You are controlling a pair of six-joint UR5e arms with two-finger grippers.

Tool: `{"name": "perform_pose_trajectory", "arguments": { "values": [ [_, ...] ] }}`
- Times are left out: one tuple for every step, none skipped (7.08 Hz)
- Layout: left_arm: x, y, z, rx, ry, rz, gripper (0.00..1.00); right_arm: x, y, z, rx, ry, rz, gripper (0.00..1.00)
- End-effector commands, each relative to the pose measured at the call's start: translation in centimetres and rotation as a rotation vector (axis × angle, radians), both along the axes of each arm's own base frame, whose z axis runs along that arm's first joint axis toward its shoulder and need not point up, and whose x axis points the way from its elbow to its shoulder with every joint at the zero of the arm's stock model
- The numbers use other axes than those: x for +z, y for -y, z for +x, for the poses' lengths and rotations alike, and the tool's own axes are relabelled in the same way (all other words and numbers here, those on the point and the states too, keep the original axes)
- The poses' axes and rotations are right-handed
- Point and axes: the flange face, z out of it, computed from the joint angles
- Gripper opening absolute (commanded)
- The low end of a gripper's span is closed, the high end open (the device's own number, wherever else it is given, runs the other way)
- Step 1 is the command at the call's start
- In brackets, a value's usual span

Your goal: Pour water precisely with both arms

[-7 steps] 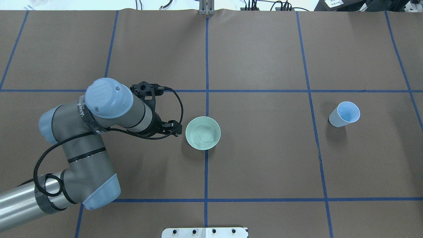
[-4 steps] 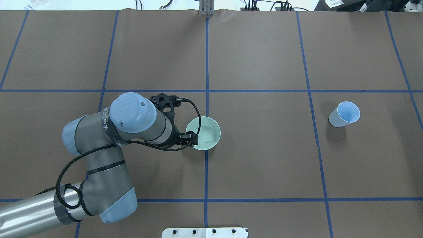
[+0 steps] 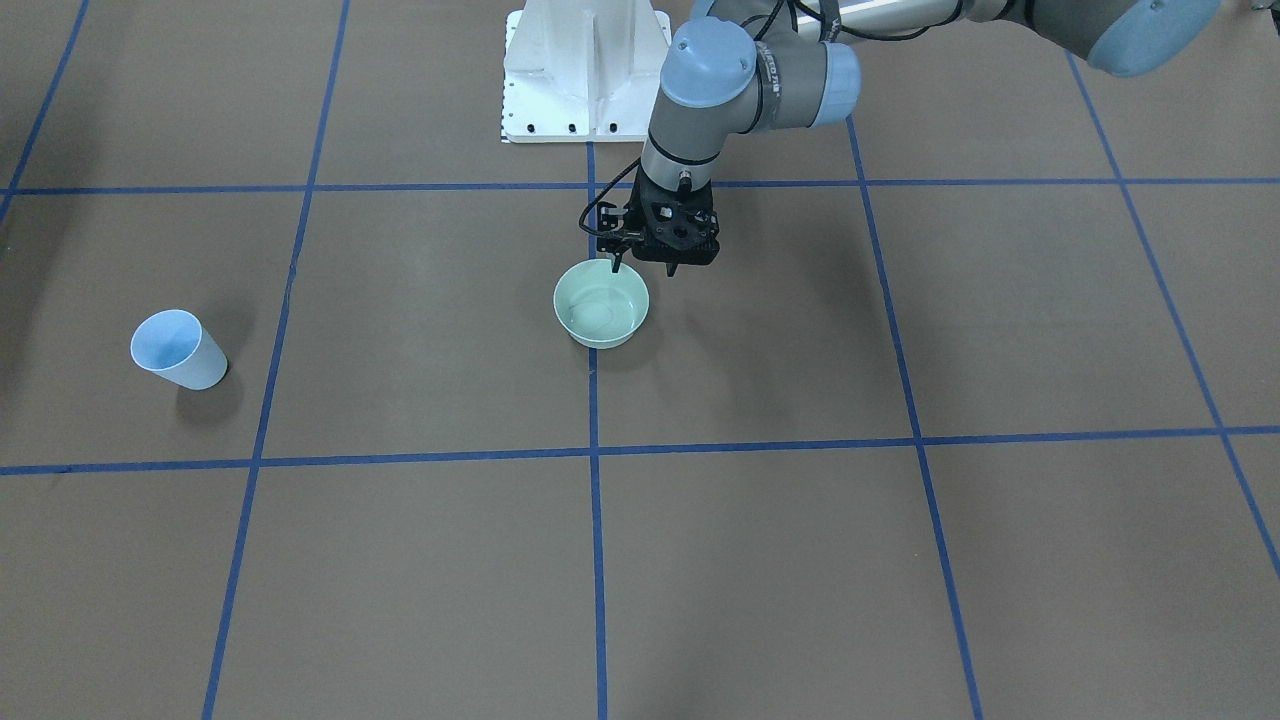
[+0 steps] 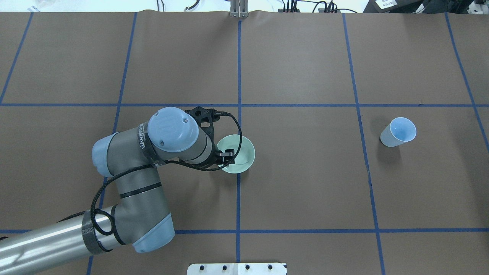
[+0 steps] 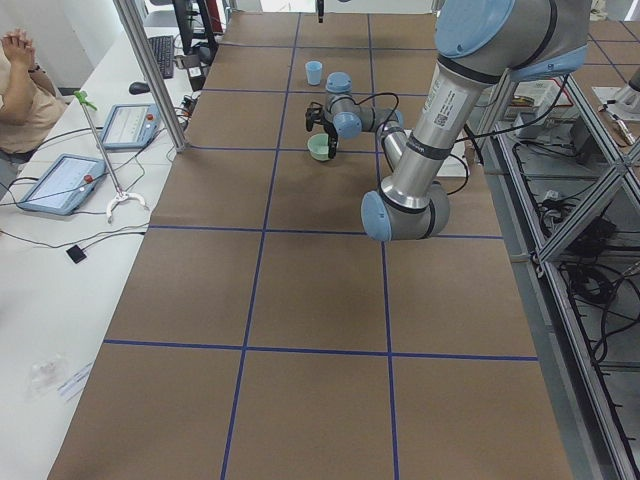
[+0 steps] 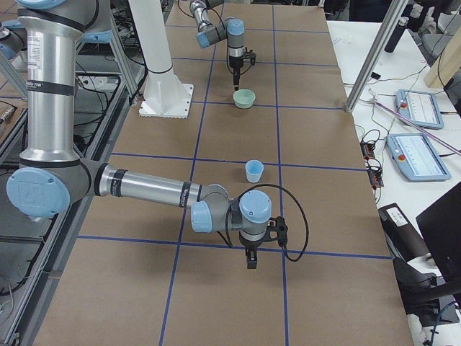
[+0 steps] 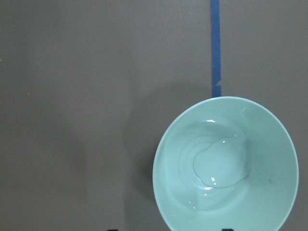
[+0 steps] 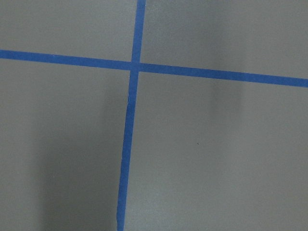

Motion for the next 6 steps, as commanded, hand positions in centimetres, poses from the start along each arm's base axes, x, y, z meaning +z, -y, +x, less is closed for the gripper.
{"name": "perform_pose_trajectory", "arguments": {
  "values": [
    [0.9, 0.9, 0.3, -0.009, 0.018, -0.005, 0.69, -0.1, 0.0, 0.0, 0.000, -0.001, 0.001, 1.00],
    [0.7, 1.0, 0.4, -0.010, 0.015, -0.004, 0.69, -0.1, 0.0, 0.0, 0.002, -0.001, 0.002, 1.00],
    [0.7, 1.5, 0.7, -0.015, 0.020, -0.007, 0.67, 0.0, -0.1, 0.0, 0.000, -0.001, -0.001, 1.00],
    [0.5, 2.1, 1.4, -0.018, 0.026, -0.009, 0.59, 0.0, -0.1, 0.0, 0.000, -0.001, -0.001, 1.00],
    [0.5, 2.6, 2.5, -0.017, 0.038, -0.017, 0.53, -0.3, 0.1, 0.1, 0.003, -0.002, 0.004, 1.00],
    [0.5, 2.7, 2.8, -0.018, 0.033, -0.013, 0.30, -0.1, 0.0, 0.0, 0.001, -0.003, 0.001, 1.00]
  ]
}}
